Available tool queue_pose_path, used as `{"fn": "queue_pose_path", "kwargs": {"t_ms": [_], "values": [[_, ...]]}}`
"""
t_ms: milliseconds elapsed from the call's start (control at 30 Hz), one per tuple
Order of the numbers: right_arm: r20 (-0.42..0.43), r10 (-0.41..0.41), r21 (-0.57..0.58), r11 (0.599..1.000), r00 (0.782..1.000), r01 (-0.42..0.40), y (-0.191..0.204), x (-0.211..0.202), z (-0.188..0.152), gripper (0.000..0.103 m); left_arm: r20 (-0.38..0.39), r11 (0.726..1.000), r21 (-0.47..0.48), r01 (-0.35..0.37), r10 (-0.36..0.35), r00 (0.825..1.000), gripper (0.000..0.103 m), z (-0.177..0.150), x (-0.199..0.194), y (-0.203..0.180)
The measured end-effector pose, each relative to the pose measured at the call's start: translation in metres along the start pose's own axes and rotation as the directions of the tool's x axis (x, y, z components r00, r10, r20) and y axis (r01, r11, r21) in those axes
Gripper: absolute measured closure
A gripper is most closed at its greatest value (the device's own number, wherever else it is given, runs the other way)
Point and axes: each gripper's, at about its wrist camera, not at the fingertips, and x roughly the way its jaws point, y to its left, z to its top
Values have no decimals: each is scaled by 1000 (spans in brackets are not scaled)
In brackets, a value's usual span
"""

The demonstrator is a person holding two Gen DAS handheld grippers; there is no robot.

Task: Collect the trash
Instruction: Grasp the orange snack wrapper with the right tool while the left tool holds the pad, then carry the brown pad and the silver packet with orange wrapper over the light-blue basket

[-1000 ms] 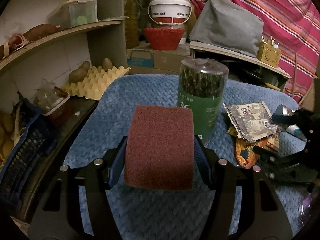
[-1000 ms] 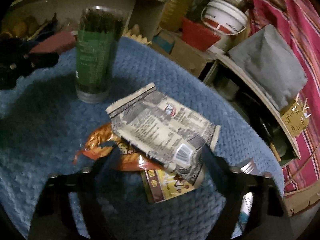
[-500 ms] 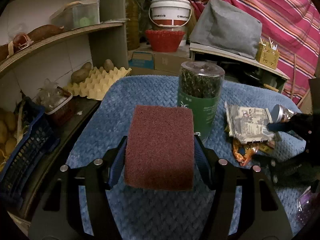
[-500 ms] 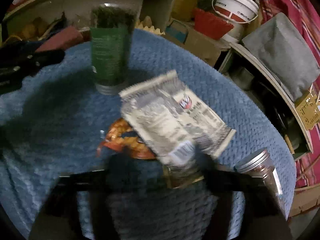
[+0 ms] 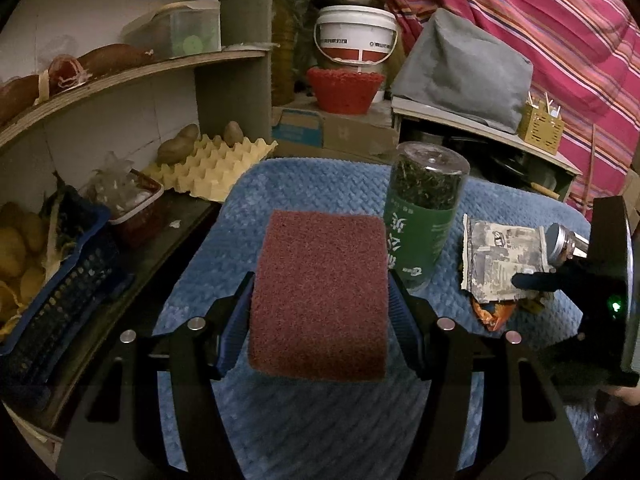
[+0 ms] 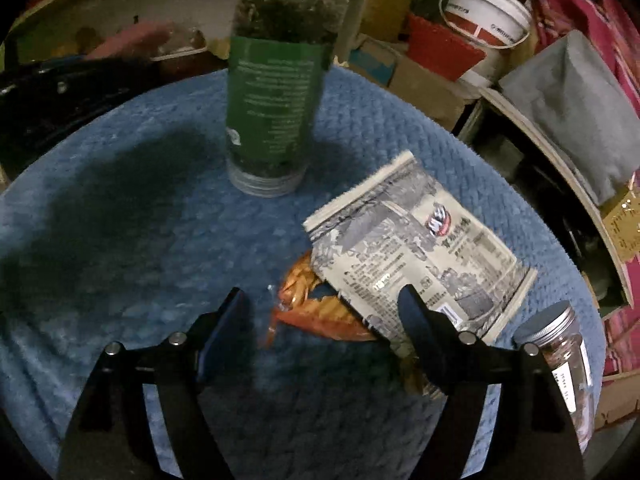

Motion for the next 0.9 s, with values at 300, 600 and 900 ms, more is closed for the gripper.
{"fn": "queue_pose_path", "kwargs": {"t_ms": [300, 600, 900], "values": [[20, -97, -3, 995, 995, 97, -5, -3, -3, 63, 2, 1000, -17, 20, -20, 1000, 41, -3, -8, 3], [66, -151, -7, 988, 986, 152, -3, -19, -9, 94, 14, 1000, -11, 26, -26, 1000, 41, -6, -18, 4], [115, -168, 58, 985, 979, 162, -28, -65, -21, 101, 26, 999, 28, 23, -24, 999, 41, -10, -25, -11]]}}
